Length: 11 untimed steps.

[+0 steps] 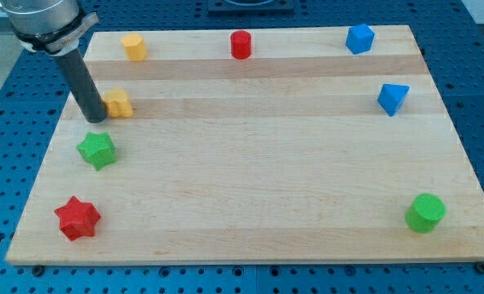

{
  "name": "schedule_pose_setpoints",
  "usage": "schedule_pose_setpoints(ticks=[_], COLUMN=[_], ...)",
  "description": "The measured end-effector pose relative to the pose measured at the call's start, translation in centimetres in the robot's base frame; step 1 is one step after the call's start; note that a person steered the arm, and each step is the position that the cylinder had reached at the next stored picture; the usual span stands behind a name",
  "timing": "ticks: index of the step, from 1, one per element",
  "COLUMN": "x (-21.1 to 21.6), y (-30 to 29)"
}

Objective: Slide the yellow heart slightly to the right

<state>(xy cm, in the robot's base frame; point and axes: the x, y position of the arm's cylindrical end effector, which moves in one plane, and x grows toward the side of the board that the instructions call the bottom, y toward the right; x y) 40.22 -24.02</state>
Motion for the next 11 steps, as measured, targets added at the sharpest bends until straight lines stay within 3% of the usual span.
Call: schedule_pose_setpoints(ticks=[6,11], x=[-2.3,-3.5], y=[-1.6,10.9])
